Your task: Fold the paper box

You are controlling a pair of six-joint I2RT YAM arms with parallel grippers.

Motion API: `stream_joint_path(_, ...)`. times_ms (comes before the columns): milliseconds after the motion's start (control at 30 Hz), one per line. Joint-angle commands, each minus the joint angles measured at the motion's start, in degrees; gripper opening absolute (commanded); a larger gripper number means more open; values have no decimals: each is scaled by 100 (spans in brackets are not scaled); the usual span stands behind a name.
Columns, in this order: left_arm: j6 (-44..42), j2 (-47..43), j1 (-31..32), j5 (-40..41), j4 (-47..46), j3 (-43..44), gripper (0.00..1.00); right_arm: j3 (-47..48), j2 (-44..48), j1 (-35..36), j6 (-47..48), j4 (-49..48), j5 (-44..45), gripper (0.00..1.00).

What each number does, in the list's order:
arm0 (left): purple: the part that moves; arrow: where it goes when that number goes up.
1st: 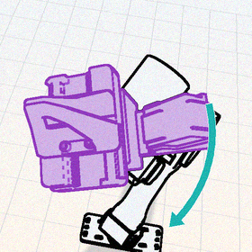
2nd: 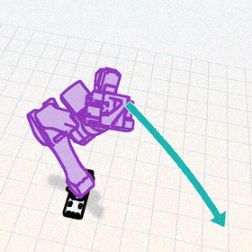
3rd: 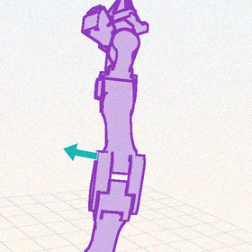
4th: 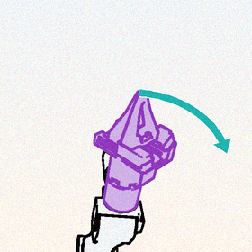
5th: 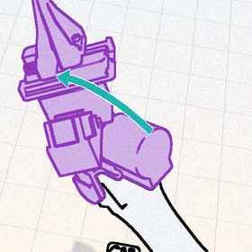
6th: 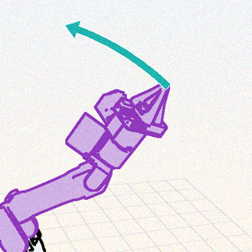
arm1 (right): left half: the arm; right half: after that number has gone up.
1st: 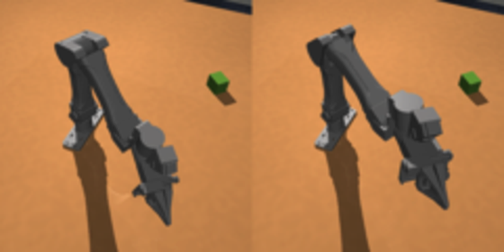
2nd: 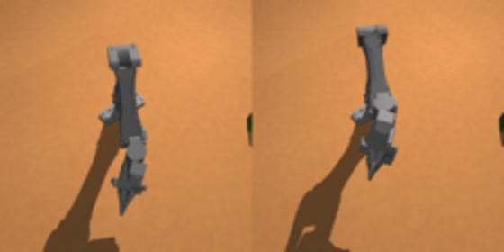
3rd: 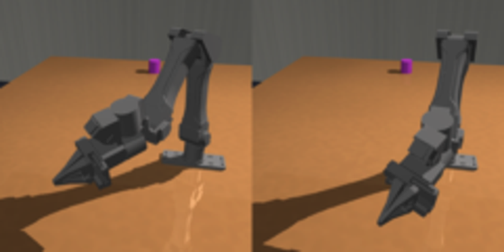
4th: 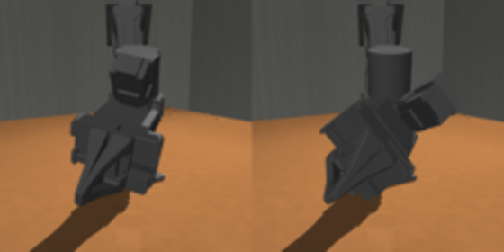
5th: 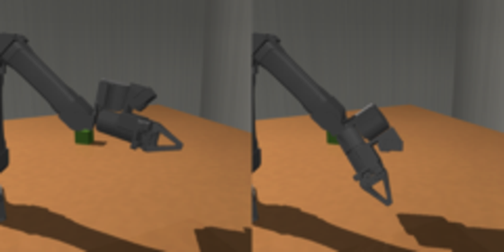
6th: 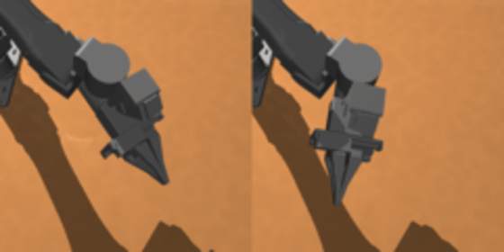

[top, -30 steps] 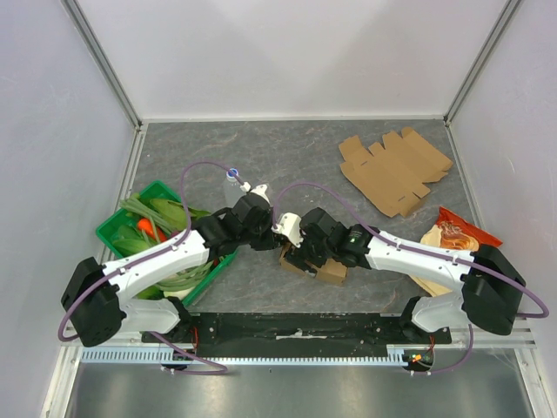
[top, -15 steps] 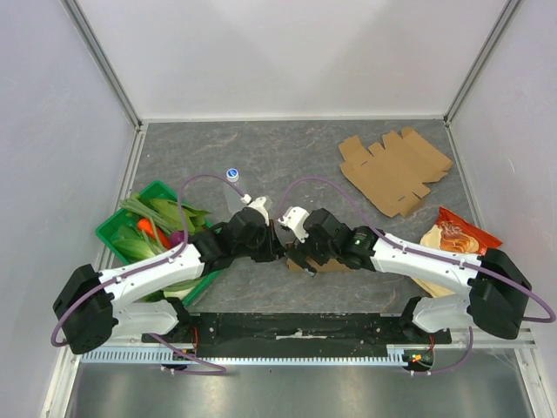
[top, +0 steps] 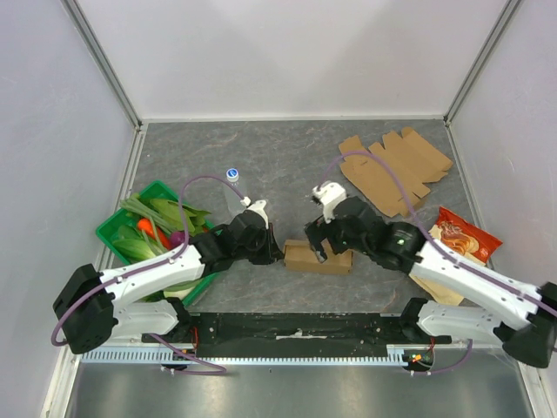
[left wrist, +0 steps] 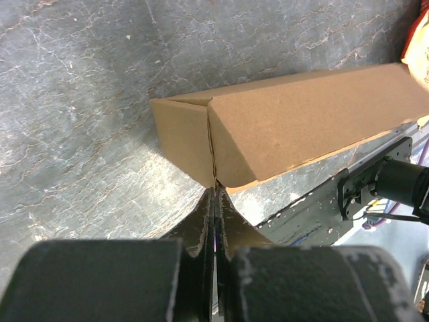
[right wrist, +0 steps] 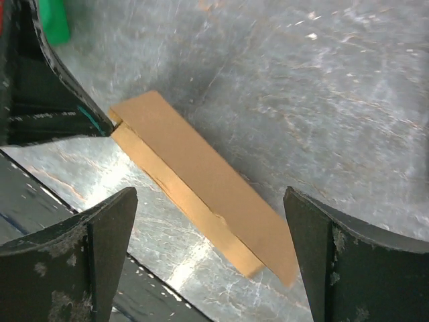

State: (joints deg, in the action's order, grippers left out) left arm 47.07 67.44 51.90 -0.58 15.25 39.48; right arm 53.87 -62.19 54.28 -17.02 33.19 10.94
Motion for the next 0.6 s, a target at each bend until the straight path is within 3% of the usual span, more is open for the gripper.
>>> stream_joint_path(0, -356, 6, 31, 199, 189, 340, 2, 545, 541, -391, -793, 1300, 627, 98)
stream_joint_path(133, -453, 50, 22, 242, 303, 534, 2, 862, 305, -638, -1452, 2471, 902, 89)
stream_joint_path(233, -497, 94, 31, 277, 330, 604, 2, 854, 339, -647, -1611, 2789, 577, 76)
stream_joint_path(267, -523, 111, 22, 269, 330, 622, 2, 836, 453, -638, -1621, 2833, 498, 67)
stream_joint_path(367, -602, 147, 22, 181, 453, 736, 2, 766, 515, -647, -1595, 3009, 130, 60)
stream_joint_path(467, -673, 7, 22, 93, 418, 719, 16, 538, 550, -638, -1603, 2992, 31, 59)
stream_joint_path(500, -725, -37, 22, 93, 383, 658, 26, 381, 559, -647, -1638, 2974, 48, 58)
stream_joint_path(567, -804, -99, 22, 84, 199, 587, 34, 265, 489, -638, -1665, 2948, 162, 58)
